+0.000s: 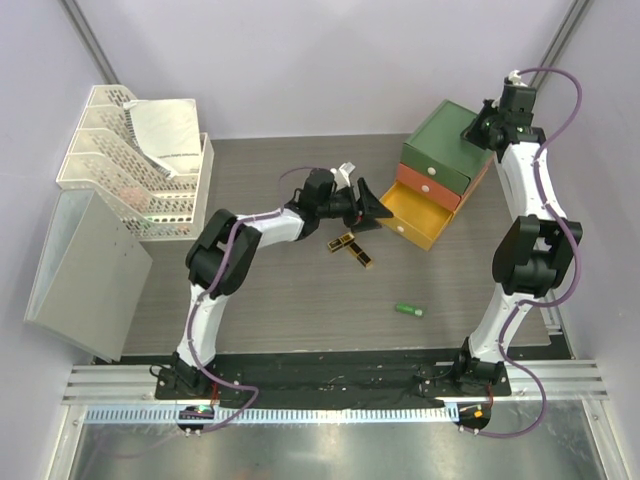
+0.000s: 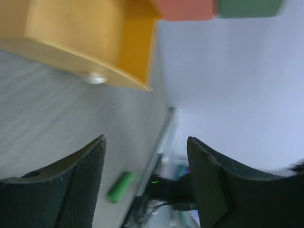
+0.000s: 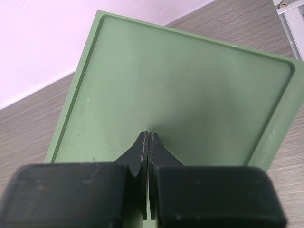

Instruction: Organize the makeup

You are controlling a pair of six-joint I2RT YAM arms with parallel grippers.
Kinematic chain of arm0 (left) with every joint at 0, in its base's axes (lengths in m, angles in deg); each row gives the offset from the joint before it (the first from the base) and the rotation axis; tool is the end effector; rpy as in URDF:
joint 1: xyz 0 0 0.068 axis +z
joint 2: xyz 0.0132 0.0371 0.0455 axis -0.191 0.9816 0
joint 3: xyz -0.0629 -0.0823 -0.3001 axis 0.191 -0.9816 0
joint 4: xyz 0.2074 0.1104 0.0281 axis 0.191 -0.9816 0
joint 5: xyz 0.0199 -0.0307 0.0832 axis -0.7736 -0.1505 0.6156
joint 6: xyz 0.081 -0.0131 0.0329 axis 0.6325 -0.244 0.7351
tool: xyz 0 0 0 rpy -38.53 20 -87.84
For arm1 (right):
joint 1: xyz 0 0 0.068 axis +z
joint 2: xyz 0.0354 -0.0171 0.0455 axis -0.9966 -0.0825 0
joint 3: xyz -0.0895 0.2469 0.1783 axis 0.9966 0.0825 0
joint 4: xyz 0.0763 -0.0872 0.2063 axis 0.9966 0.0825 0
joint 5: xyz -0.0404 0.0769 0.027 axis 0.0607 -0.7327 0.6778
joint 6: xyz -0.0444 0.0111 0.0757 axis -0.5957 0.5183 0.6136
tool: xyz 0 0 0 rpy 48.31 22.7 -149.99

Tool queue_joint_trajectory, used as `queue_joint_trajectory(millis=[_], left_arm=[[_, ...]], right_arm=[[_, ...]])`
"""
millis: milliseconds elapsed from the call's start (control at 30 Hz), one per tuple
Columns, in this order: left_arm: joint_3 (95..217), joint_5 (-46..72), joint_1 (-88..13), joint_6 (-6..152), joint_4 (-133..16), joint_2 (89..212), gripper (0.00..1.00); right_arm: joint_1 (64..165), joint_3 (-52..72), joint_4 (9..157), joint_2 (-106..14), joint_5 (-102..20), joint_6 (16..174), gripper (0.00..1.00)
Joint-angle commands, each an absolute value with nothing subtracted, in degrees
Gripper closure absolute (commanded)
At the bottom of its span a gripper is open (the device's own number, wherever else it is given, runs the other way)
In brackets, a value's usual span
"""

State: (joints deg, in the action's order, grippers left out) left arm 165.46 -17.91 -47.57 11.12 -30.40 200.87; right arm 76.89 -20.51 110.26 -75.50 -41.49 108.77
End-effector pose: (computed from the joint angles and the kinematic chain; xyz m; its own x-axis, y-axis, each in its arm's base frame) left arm 0.3961 -0.3554 0.2268 -0.9688 -0.2081 -0.1345 0.0899 0.2107 -0.9734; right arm 0.4761 -0.0590 0.3637 -0.4898 0.4206 -0.7636 0.2111 0.9071 0.3642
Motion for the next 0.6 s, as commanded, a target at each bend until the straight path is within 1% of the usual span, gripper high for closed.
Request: queue_joint_trajectory(millis=[0,33,100,133,233,267,333,433,567], left_arm=[[173.0,-12.8,-47.5,41.6,-71.9,193.8,0.30],[176.7,-10.7,-47.7,50.7,-77.1,193.7,0.30],[179.8,-4.7,-49.0,57.8,-88.8,193.5,0.28],[181.5,-3.2,-49.8,64.9,-91.5,193.4,0.27],[182.4,-1.0,-53.7,74.3,-98.6,192.7,0.20],[182.5,-0.2,-54.9,80.1,-100.1,192.4,0.20],[181.8,0.7,-58.6,83.6,-103.4,191.2,0.19],[179.3,1.0,-61.5,84.2,-103.7,189.4,0.20],[175.3,2.3,-62.5,82.1,-102.0,187.5,0.20]], right_arm=[[76.8,-16.5,125.1,-81.5,-39.5,107.3,0.99],[76.8,-16.4,125.1,-81.4,-39.5,107.4,0.99],[76.8,-16.3,125.1,-81.7,-39.6,107.2,0.99],[76.8,-16.3,125.2,-81.8,-39.7,107.2,0.99],[76.8,-16.3,125.1,-82.0,-39.8,107.0,0.99],[76.8,-16.3,125.2,-82.1,-39.8,107.1,0.99],[76.8,-16.3,125.1,-82.3,-39.8,106.9,0.99],[76.8,-16.3,125.2,-82.4,-39.9,106.9,0.99],[76.9,-16.2,125.2,-82.5,-40.0,106.9,0.99]])
